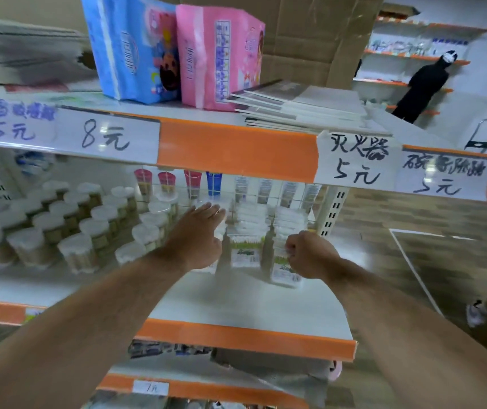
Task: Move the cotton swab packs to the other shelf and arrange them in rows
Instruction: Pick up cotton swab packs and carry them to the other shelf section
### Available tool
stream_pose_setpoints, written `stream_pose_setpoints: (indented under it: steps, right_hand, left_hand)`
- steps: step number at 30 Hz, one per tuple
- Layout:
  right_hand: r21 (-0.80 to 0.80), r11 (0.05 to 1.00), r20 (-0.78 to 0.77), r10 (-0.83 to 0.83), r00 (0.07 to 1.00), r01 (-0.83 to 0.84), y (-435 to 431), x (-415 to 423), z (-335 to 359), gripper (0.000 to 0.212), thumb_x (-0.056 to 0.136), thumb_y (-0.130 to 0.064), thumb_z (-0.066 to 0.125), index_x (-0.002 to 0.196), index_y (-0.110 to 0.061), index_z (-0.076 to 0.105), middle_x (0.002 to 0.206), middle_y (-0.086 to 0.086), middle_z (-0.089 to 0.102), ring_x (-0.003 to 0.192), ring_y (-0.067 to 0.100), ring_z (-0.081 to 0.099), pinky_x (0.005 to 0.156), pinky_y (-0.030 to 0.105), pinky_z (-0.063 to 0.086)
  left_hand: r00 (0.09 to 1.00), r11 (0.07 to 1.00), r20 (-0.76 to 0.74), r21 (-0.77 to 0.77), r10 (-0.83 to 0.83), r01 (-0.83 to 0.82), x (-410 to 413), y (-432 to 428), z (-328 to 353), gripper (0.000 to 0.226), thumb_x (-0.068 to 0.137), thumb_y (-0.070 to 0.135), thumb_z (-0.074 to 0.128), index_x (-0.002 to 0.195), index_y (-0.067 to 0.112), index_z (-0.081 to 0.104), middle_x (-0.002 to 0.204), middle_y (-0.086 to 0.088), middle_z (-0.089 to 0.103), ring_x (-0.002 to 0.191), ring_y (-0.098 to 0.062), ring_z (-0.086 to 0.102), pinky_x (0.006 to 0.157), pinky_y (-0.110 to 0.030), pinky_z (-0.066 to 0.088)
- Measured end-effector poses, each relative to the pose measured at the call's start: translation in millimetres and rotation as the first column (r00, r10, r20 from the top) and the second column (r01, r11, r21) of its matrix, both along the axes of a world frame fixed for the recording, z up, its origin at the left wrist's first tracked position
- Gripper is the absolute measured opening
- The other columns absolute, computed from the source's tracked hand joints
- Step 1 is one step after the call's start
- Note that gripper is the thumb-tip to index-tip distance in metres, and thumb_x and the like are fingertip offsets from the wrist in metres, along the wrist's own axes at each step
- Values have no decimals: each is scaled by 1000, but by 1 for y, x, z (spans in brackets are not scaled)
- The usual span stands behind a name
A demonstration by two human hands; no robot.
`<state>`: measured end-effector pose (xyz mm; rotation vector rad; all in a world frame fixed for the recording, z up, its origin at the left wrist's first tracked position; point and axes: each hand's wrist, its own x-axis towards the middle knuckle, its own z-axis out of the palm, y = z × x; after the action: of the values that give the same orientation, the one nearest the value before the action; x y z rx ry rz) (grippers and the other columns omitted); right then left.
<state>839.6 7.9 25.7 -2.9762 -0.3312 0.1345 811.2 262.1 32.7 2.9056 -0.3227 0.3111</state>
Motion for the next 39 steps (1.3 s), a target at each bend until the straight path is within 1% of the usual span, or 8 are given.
stream_pose_setpoints:
  steps: [5, 11, 14, 16, 19, 23, 33, 39]
  right_hand:
    - [18, 999, -3, 51, 999, -51, 14, -5, 8, 17, 81, -6, 47, 77, -21, 56, 83, 0, 61, 73, 20, 55, 50, 21, 35]
    - [93, 987, 21, 127, 992, -128, 56, -4, 7, 23, 85, -9, 52, 67, -23, 49, 71, -6, 53, 66, 16, 51, 48, 20, 31]
    - [85, 988, 39, 125, 991, -128, 72, 2, 2, 24, 84, -5, 52, 66, -21, 50, 71, -4, 55, 66, 17, 54, 50, 21, 38]
    - [41, 991, 46, 127, 991, -129, 80, 7, 0, 20, 84, -3, 53, 77, -20, 61, 77, -2, 60, 71, 19, 59, 56, 24, 48]
    - [-4, 992, 56, 124, 991, -124, 86, 11, -3, 23, 82, 0, 55, 88, -18, 67, 82, -1, 62, 73, 20, 60, 61, 28, 54]
    - [-70, 989, 84, 139, 987, -133, 88, 13, -2, 24, 83, 0, 54, 95, -16, 67, 87, 1, 60, 76, 20, 59, 60, 27, 50]
    - [-30, 991, 169, 130, 977, -127, 83, 10, -6, 12, 87, -9, 55, 94, -16, 61, 90, 3, 57, 82, 22, 56, 67, 35, 54]
    - [-25, 994, 176, 110, 978, -107, 82, 4, -6, 11, 88, -15, 53, 97, -17, 58, 86, 1, 53, 80, 20, 51, 62, 29, 44]
  left_hand:
    - [1000, 1000, -11, -14, -5, 5, -2, 4, 0, 70, 91, 17, 49, 156, 17, 24, 163, -1, 20, 151, -15, 11, 123, -32, 3]
    - [999, 999, -34, -33, -6, 5, -3, 11, -1, 73, 87, 15, 50, 156, 16, 24, 163, 0, 20, 151, -14, 11, 123, -31, 2]
    - [999, 999, -32, -50, 6, -7, -5, 18, -2, 74, 86, 14, 51, 156, 17, 25, 163, 1, 21, 151, -13, 11, 124, -33, 5]
    - [999, 998, -29, -58, 20, -21, -5, 24, -2, 75, 85, 13, 51, 155, 17, 26, 163, 1, 22, 151, -13, 12, 124, -33, 6]
    - [999, 998, -21, -58, 25, -26, -7, 32, -2, 75, 84, 11, 51, 155, 17, 26, 162, 1, 22, 150, -13, 13, 123, -30, 4]
    - [999, 996, 1, -83, 41, -40, -6, 34, -1, 76, 83, 8, 52, 155, 17, 28, 162, 2, 24, 150, -13, 13, 119, -26, -1]
    - [999, 996, -34, -87, 20, -23, 1, 31, -4, 76, 84, 9, 51, 155, 20, 26, 162, 3, 22, 150, -11, 11, 123, -30, 4]
    - [998, 998, -55, -63, 0, -4, -1, 27, -2, 76, 86, 11, 50, 156, 20, 23, 163, 3, 18, 151, -11, 9, 123, -29, 2]
